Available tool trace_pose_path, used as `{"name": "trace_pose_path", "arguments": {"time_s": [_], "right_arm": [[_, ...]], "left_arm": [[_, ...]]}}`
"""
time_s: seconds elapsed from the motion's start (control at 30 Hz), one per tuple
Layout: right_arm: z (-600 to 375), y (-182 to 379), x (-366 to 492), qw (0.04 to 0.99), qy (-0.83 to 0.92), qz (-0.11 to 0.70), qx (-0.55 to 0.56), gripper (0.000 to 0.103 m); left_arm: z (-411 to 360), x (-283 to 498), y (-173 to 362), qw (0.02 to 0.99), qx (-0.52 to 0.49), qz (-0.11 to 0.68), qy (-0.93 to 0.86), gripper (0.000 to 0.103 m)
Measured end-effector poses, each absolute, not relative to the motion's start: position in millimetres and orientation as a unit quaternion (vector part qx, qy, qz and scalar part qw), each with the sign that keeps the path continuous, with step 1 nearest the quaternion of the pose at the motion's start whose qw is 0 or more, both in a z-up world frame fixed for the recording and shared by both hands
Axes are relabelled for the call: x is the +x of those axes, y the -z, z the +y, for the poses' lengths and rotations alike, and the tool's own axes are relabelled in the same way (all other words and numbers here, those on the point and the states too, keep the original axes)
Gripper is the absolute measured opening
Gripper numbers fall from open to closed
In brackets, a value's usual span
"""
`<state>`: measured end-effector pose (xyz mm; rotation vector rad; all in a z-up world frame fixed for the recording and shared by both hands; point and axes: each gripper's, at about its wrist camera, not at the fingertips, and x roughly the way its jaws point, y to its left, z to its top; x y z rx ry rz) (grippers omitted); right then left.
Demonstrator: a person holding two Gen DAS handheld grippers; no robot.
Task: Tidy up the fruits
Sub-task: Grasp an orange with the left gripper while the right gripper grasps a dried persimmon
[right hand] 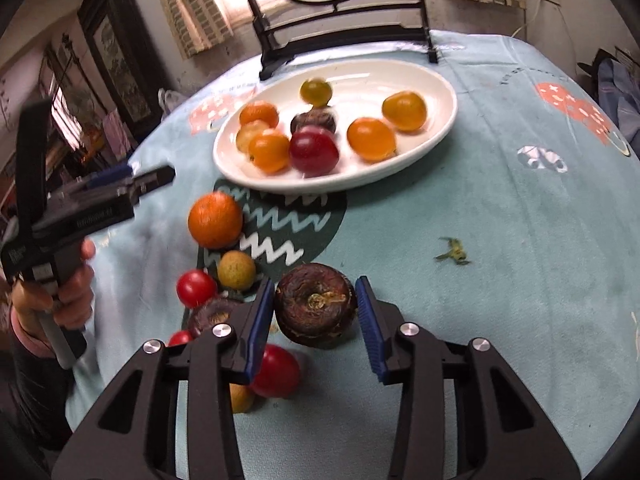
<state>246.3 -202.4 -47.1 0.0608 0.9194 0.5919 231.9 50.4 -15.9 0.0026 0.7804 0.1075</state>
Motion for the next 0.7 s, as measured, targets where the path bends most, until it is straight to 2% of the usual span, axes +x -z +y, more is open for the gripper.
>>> {"name": "trace_pose_path", "arguments": {"time_s": [0.2, 0.4, 0.47, 0.53, 0.6, 0.7], "right_arm": [[-208, 48, 249, 0.855, -0.269, 0.442, 0.041, 0.042], [-208, 46, 247, 0.856, -0.273, 0.437, 0.038, 0.042], [-207, 46, 247, 0.856, -0.273, 0.438, 0.038, 0.042], [-207, 46, 246, 0.856, -0.273, 0.437, 0.036, 0.042], [-207, 45, 246, 0.857, -0.272, 0.436, 0.035, 0.042], [-208, 44, 246, 0.858, -0.272, 0.435, 0.036, 0.042]], "left_arm": [[41, 232, 22, 0.913, -0.024, 0.407, 0.020, 0.095], [19, 229, 27, 0.913, 0.005, 0.404, 0.056, 0.093], [10, 229, 30, 0.912, 0.023, 0.403, 0.067, 0.087], [2, 229, 34, 0.909, 0.037, 0.407, 0.078, 0.073], [-2, 231, 38, 0.905, 0.043, 0.415, 0.086, 0.067], [-4, 234, 43, 0.901, 0.041, 0.422, 0.093, 0.065]]}}
